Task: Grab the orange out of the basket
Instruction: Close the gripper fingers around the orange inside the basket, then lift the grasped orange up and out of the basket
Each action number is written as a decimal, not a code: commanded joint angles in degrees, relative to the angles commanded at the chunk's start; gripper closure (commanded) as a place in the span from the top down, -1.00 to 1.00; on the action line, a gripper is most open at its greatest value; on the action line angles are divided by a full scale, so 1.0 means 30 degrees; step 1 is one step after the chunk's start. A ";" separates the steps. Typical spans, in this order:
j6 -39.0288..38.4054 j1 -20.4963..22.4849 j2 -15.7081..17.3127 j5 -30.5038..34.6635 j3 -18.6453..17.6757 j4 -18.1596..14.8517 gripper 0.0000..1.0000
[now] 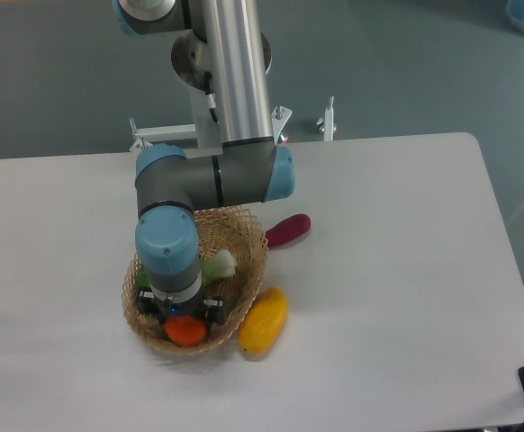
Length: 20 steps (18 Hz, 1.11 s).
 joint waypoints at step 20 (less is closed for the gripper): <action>0.2928 0.2049 0.2636 -0.0351 0.1318 -0.0469 0.49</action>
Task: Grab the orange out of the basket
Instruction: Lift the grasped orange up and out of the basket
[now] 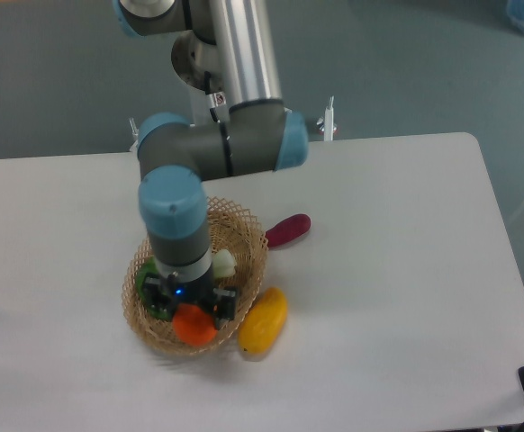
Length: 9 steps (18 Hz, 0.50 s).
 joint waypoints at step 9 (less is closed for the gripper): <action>0.3953 0.3075 0.0907 -0.0557 0.0030 -0.1110 0.48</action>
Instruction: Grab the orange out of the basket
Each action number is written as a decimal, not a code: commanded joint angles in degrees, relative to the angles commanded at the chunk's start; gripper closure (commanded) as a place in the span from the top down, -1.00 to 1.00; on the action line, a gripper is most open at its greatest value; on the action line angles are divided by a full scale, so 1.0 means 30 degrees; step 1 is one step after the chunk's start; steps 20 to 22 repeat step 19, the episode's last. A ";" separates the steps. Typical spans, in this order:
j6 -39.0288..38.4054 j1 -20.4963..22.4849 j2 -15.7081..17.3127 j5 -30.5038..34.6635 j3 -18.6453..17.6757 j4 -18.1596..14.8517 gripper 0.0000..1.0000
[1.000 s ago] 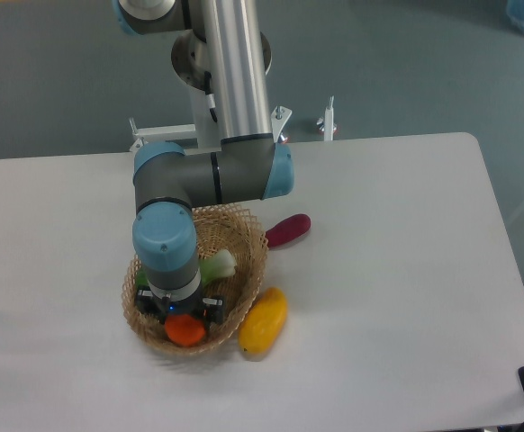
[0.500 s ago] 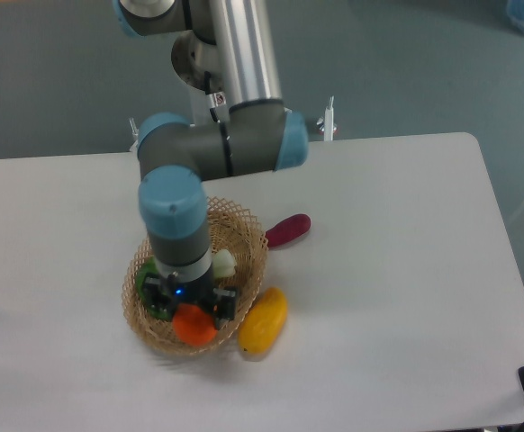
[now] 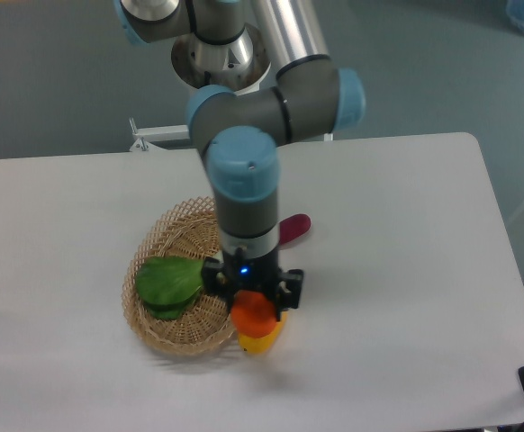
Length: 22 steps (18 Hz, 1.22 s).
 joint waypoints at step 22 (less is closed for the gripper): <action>0.4926 0.2904 0.0705 -0.0498 -0.0029 -0.1556 0.43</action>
